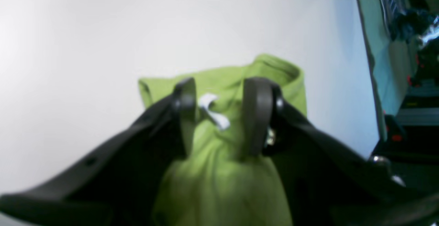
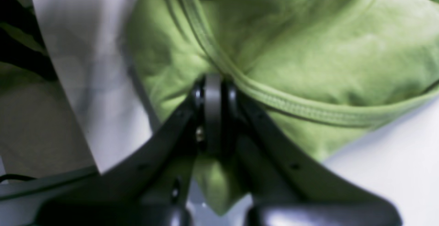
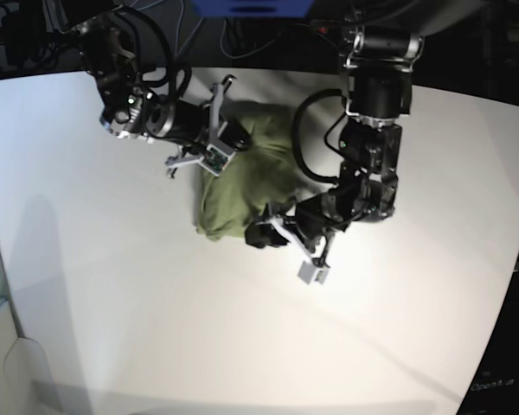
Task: Fold the T-shirt properly
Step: 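Press the left gripper onto the bundle's edge while the right gripper holds, then pull the left gripper away and press the bundle with the right gripper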
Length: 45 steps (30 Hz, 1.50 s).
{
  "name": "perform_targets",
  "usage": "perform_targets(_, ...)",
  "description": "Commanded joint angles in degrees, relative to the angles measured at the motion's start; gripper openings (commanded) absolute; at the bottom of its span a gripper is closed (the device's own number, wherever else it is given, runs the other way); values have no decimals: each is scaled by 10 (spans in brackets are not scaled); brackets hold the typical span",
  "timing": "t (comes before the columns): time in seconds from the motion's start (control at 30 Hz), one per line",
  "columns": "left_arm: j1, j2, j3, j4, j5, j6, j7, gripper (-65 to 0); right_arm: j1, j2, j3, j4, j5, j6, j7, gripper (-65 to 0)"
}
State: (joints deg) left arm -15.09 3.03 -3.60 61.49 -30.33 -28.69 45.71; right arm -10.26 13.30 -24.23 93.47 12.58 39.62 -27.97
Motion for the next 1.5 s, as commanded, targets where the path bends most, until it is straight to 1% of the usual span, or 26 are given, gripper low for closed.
perform_targets(0.0, -16, 3, 1, -4, -8, -6, -14, -425, 4, 3, 3, 5, 0, 4, -4, -649)
perform_targets(0.07, -18, 3, 1, -23, -8, -7, -23, -425, 4, 10, 3, 5, 0, 4, -4, -649)
perform_targets(0.2, -18, 1, 1, -32, -5, -8, -28, -425, 18, 12, 4, -18, 0, 4, -4, -649)
perform_targets(0.3, -18, -3, 1, -32, 28, -11, -28, -425, 28, 11, 4, -57, 0, 4, -2, -649)
perform_targets(0.4, -18, -5, -1, -25, 35, -12, -23, -425, 27, 12, 1, -69, 0, 4, 26, -649)
perform_targets(0.47, -17, -7, -4, -11, 32, -13, -19, -425, 26, 14, 4, -59, 0, 4, 27, -649)
perform_targets(0.53, -14, -25, -5, 23, 19, -13, -1, -425, 25, 27, 5, -32, 0, 4, 22, -649)
perform_targets(0.6, -13, -41, -5, 57, -12, -12, 19, -425, 25, 37, 6, -2, 0, 4, 9, -649)
perform_targets(0.67, -13, -62, -5, 86, -47, -8, 37, -425, 25, 41, 22, 25, 1, 4, -4, -649)
perform_targets(0.77, -13, -104, -7, 133, -106, -6, 70, -425, 18, 41, 50, 70, 1, 4, -30, -649)
perform_targets(0.87, 4, -140, -35, 174, -152, -6, 107, -425, 13, 39, 67, 121, 1, 4, -54, -649)
perform_targets(0.93, 29, -159, -66, 206, -162, -6, 125, -425, 12, 38, 67, 156, 1, 4, -74, -649)
perform_targets(1.0, 60, -170, -96, 232, -161, -6, 136, -425, 9, 31, 67, 173, 3, 4, -88, -649)
perform_targets(1.1, 113, -187, -142, 261, -163, -11, 139, -425, 12, -2, 65, 175, 1, 4, -94, -649)
perform_targets(1.23, 171, -195, -187, 284, -164, -12, 139, -425, 27, -29, 46, 168, 1, 4, -94, -649)
perform_targets(1.37, 212, -198, -210, 310, -165, -12, 139, -425, 64, -35, 10, 140, 1, 4, -94, -649)
perform_targets(1.47, 238, -198, -225, 337, -165, -12, 140, -425, 96, -42, -4, 86, 1, 4, -93, -649)
